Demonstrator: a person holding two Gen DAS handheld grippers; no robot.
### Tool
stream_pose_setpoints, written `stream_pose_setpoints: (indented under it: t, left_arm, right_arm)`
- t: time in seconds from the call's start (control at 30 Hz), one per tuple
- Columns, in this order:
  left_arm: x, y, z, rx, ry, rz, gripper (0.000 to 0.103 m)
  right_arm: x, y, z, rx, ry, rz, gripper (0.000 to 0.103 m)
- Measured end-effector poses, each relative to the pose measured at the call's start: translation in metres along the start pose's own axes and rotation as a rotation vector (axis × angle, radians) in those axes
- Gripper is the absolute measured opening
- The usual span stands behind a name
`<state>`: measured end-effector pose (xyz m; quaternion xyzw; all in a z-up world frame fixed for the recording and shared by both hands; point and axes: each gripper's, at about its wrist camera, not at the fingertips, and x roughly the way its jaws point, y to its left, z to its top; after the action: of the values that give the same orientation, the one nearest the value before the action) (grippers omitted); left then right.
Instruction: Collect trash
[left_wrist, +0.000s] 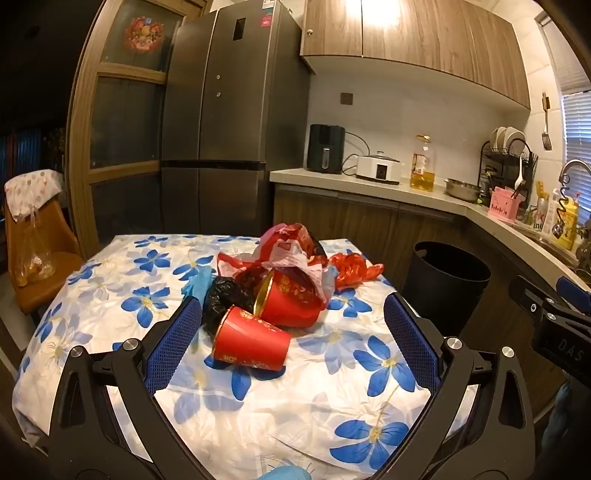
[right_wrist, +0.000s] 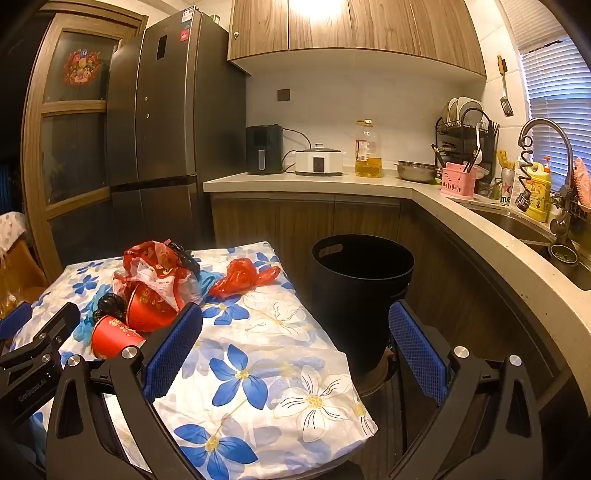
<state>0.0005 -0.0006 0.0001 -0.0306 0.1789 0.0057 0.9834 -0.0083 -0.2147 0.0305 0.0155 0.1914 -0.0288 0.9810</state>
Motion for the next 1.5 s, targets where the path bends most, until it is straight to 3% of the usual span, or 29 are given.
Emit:
stream_pose_setpoints:
  t: [1.5]
  left_arm:
    - [0.0048,-0.0046,-0.0040,-0.008,-0.003,-0.016,0.098]
  right_arm:
    - [-0.0041,-0.0051,0.0044,0.017,-0.017,-0.023,0.098]
